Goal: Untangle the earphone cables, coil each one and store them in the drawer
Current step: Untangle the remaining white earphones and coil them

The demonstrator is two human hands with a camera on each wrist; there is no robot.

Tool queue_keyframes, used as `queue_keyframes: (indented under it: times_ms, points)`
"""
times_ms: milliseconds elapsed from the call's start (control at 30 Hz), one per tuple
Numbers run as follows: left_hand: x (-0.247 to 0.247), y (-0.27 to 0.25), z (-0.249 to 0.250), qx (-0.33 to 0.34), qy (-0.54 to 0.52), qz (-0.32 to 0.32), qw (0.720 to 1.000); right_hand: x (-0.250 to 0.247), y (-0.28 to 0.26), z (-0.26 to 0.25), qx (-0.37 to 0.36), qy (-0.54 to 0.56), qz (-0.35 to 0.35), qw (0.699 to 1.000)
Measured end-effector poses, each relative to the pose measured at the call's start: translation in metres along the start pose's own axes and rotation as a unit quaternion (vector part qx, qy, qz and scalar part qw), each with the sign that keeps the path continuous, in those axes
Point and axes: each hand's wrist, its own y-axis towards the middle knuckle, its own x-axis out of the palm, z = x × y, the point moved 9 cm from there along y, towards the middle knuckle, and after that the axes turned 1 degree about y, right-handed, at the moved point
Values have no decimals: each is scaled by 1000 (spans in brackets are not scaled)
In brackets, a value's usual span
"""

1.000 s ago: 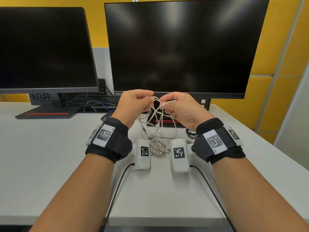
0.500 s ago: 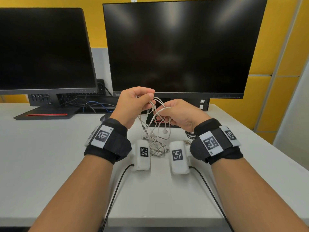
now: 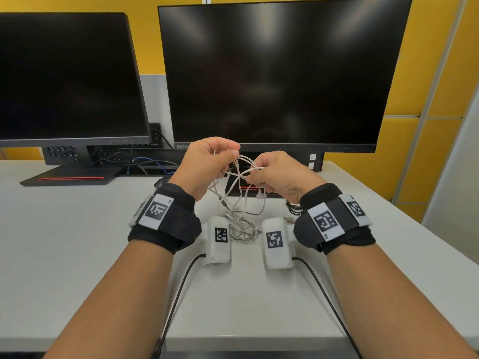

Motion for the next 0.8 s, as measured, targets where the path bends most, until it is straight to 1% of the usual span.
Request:
queue_keyframes:
  times_ms: [100,167,233,300,400,500,700,800]
  points:
    - [8,-1,-5,-29,9,-48,998,-5,2,-3,-18,-16,32,999]
    - [13,-2,-10,-60,28,-70,995,-8,3,-6,-36,-4,58,998]
    - [13,-3,-15,-84,39,-66,994,-9,2,-10,-56,9,74,996]
    - [10,-2,-17,-88,31,-50,994,-8,2,-13,-69,10,71,995]
    - [5,1,-13,-63,15,-24,998,-2,1,-12,-66,-12,43,997]
    - [4,3,-6,-23,-11,-8,1000,2,1,-10,-59,-29,18,998]
    - [0,2,6,47,-28,20,998,0,1,-11,-70,-28,10,997]
    - [-5,1,9,62,-68,43,995,3,3,-9,-64,-34,0,997]
